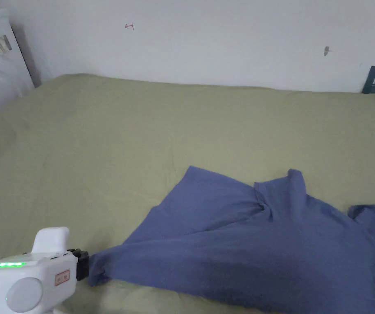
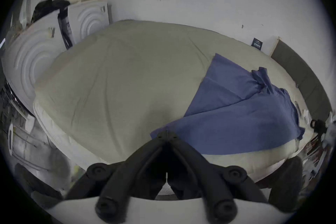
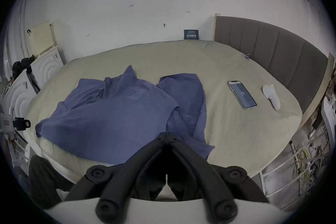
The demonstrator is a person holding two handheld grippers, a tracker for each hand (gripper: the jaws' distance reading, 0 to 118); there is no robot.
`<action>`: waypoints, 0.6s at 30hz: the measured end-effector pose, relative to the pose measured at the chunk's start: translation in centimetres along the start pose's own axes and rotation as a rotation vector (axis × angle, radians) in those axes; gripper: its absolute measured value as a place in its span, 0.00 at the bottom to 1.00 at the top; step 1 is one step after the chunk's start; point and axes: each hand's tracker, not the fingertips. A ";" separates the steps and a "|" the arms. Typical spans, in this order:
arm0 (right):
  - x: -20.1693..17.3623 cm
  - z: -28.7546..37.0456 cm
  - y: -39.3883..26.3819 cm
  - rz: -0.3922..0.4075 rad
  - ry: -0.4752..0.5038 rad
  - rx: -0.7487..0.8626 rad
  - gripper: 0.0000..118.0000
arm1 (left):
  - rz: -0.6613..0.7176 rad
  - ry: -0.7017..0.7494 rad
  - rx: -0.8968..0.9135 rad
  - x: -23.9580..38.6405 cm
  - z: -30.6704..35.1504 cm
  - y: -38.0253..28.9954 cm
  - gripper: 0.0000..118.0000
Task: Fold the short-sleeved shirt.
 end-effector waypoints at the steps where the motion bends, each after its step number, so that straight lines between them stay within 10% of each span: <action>1: -0.1 -0.2 0.0 -0.002 0.010 -0.011 0.00 | 0.019 -0.016 -0.015 -0.4 -0.3 0.2 0.11; 4: -0.3 -0.7 0.0 -0.006 0.017 -0.015 0.00 | 0.022 -0.011 -0.057 -1.0 -2.1 0.7 0.92; 9: -0.4 -1.2 -0.1 0.000 0.027 -0.025 0.00 | -0.064 0.031 -0.151 -0.7 -6.4 0.7 0.93; 13: -0.4 -1.8 0.0 0.019 0.027 -0.050 0.00 | -0.115 0.043 -0.195 0.1 -7.5 0.6 0.75; 15: -0.4 -2.2 0.3 0.034 0.026 -0.063 0.00 | -0.114 0.038 -0.180 0.5 -6.1 1.0 0.39; 16: -0.4 -2.5 0.6 0.041 0.028 -0.067 0.00 | -0.122 0.019 -0.161 0.6 -5.6 1.1 0.00; 18: -0.5 -3.2 1.4 0.051 0.031 -0.072 0.00 | -0.126 -0.019 -0.119 0.3 -5.1 1.6 0.00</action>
